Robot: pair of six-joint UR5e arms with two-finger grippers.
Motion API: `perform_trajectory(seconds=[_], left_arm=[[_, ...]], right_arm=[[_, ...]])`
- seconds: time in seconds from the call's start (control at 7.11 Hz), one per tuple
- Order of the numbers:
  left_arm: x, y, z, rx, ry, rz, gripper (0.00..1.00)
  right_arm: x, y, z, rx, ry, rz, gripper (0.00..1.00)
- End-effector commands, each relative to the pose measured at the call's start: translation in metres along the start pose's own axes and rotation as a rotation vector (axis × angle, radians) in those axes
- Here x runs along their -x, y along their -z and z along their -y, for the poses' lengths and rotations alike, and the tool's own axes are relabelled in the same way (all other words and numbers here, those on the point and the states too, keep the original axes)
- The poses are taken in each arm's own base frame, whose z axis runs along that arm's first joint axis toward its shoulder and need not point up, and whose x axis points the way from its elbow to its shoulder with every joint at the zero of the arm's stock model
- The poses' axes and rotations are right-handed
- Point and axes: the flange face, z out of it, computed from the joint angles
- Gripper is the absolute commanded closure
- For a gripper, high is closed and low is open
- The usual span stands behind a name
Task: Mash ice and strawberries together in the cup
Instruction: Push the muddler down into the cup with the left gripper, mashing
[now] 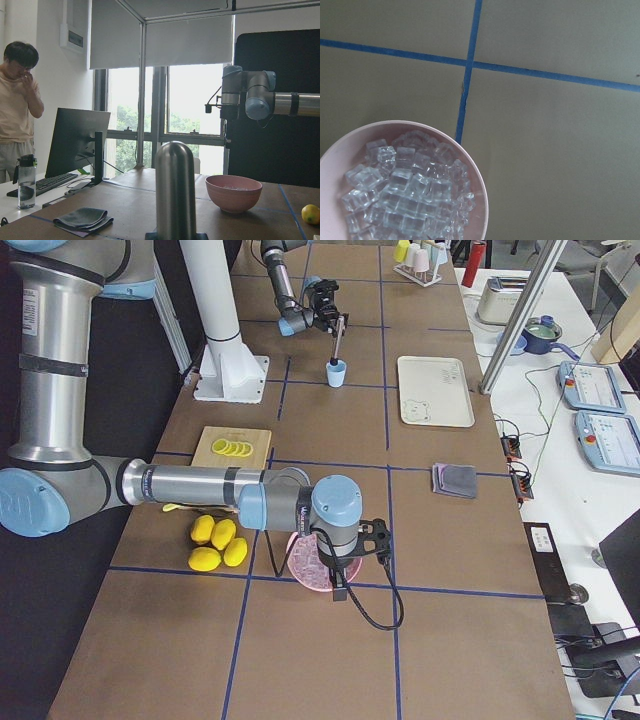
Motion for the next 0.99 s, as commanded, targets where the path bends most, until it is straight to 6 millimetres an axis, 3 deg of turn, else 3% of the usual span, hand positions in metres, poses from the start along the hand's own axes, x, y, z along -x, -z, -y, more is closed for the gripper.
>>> perform_trajectory(seconds=[0.0, 0.14, 0.56, 0.84], left_arm=[[-0.004, 0.002, -0.024, 0.034, 0.009, 0.02, 1.0], [-0.011, 0.003, -0.033, 0.045, -0.004, 0.028, 1.0], [-0.015, 0.001, -0.032, 0.041, -0.007, 0.022, 1.0], [-0.011, -0.004, -0.011, 0.001, -0.01, 0.025, 1.0]], right_arm=[[0.0, 0.0, 0.0, 0.0, -0.001, 0.0, 0.0], [-0.001, -0.001, 0.0, 0.002, -0.002, -0.001, 0.0], [-0.002, -0.002, -0.001, 0.004, -0.002, -0.001, 0.0], [-0.001, -0.001, 0.0, 0.002, 0.0, -0.001, 0.0]])
